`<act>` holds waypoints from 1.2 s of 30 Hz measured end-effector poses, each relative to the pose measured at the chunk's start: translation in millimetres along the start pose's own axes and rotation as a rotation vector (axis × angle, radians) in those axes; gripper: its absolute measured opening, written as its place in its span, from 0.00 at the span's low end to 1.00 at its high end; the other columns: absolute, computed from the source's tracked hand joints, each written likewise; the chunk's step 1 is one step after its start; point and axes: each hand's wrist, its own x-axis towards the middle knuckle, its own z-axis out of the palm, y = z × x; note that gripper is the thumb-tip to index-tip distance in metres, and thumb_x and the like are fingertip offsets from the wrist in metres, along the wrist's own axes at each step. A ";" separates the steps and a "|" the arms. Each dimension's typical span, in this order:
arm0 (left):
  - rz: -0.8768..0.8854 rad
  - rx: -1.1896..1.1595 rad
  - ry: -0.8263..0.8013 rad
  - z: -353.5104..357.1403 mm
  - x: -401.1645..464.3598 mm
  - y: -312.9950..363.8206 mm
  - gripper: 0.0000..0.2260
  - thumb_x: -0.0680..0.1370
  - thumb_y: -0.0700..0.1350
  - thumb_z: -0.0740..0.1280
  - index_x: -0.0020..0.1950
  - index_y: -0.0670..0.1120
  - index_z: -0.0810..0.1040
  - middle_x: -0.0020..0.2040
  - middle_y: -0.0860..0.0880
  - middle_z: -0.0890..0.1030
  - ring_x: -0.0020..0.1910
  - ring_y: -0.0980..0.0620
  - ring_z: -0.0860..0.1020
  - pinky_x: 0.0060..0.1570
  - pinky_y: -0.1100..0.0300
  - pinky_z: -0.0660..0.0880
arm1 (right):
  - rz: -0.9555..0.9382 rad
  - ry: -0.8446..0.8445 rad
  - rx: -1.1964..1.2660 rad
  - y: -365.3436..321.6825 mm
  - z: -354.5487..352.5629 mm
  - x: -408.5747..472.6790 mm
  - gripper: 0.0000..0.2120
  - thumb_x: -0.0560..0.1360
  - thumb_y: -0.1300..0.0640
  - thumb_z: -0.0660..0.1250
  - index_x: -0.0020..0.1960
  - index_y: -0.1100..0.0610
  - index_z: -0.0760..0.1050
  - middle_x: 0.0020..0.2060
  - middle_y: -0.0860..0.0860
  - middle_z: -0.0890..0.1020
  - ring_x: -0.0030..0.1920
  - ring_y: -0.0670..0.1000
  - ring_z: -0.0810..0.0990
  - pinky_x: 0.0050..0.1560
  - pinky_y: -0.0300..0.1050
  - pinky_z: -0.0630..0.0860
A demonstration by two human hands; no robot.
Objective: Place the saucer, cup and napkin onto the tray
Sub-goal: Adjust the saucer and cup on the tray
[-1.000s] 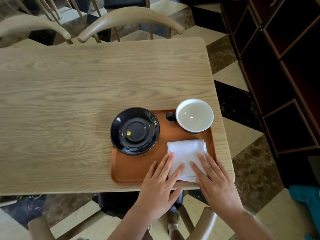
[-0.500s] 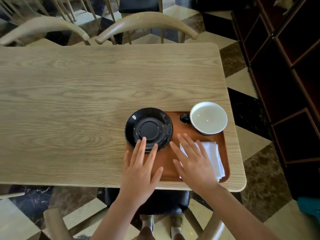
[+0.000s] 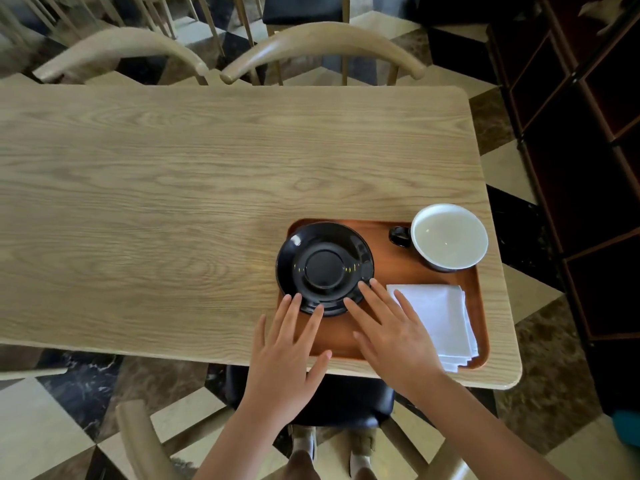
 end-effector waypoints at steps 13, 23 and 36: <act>0.016 0.067 0.013 2.7 -14.1 -0.6 0.28 0.76 0.60 0.51 0.74 0.52 0.58 0.74 0.43 0.62 0.74 0.44 0.54 0.67 0.42 0.57 | -0.003 -0.022 -0.019 -9.8 2.6 -13.1 0.22 0.72 0.51 0.69 0.65 0.55 0.73 0.65 0.59 0.75 0.68 0.58 0.68 0.63 0.61 0.69; 0.163 -0.063 0.248 -32.4 35.9 30.5 0.25 0.76 0.57 0.58 0.69 0.47 0.67 0.71 0.41 0.68 0.72 0.44 0.61 0.67 0.41 0.62 | 0.051 0.269 0.072 17.2 -35.1 1.0 0.15 0.74 0.55 0.63 0.58 0.58 0.78 0.58 0.58 0.80 0.61 0.58 0.76 0.61 0.62 0.71; 0.431 -0.124 0.238 -41.8 136.5 99.6 0.17 0.71 0.47 0.71 0.58 0.43 0.76 0.64 0.39 0.72 0.64 0.42 0.71 0.54 0.45 0.75 | 0.507 0.148 0.415 133.2 -62.0 9.7 0.29 0.67 0.51 0.75 0.65 0.58 0.71 0.68 0.57 0.70 0.68 0.56 0.67 0.64 0.45 0.62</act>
